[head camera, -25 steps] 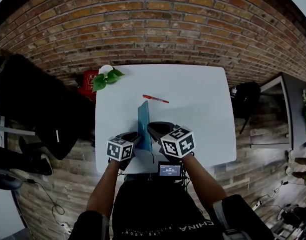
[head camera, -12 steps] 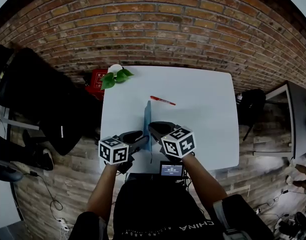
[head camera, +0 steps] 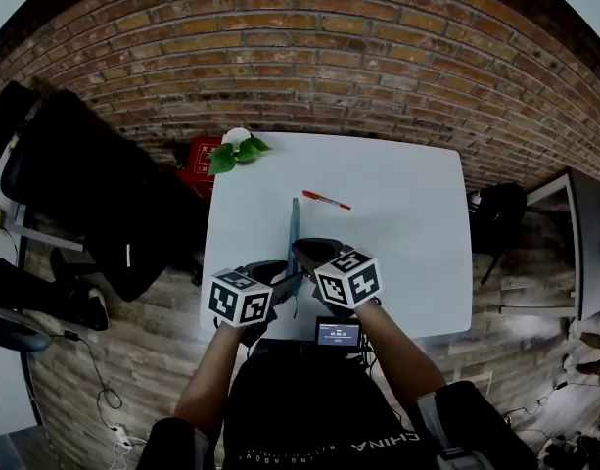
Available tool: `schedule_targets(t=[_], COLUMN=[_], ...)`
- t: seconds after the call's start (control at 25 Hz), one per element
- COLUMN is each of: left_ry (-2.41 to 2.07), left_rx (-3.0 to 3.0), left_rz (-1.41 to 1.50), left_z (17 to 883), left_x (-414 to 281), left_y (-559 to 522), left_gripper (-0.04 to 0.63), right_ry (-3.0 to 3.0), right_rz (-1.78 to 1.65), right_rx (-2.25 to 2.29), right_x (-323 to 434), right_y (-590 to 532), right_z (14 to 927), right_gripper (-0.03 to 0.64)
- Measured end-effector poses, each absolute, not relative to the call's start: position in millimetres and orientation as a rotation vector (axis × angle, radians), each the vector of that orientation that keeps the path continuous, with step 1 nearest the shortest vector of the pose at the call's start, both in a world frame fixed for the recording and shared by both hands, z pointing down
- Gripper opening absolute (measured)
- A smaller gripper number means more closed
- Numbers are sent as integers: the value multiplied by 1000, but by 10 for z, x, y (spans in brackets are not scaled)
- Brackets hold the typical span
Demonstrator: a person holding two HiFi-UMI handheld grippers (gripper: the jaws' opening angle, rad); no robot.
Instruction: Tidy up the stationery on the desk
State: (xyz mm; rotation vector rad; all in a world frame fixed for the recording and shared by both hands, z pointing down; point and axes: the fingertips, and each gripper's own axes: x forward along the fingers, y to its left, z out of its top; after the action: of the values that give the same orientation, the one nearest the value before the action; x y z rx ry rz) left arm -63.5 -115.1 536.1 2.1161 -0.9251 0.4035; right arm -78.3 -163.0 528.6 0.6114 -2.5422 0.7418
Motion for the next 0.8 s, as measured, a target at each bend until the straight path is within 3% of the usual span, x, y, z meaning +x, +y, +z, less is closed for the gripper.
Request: schedule_targets(t=[0.4, 0.8], left_ry=[-1005, -1024], left_rx=[2011, 1938], left_rz=[530, 489], left_z=[5516, 5585], left_x=[-675, -927], left_y=[-1180, -1152], left_gripper=[173, 77], right_ry=[-2552, -2522], right_rz=[718, 738], right_rx=[588, 614], right_x=[-930, -766], right_y=[-1602, -1580], right_z=[5271, 5396], right_gripper=[46, 48])
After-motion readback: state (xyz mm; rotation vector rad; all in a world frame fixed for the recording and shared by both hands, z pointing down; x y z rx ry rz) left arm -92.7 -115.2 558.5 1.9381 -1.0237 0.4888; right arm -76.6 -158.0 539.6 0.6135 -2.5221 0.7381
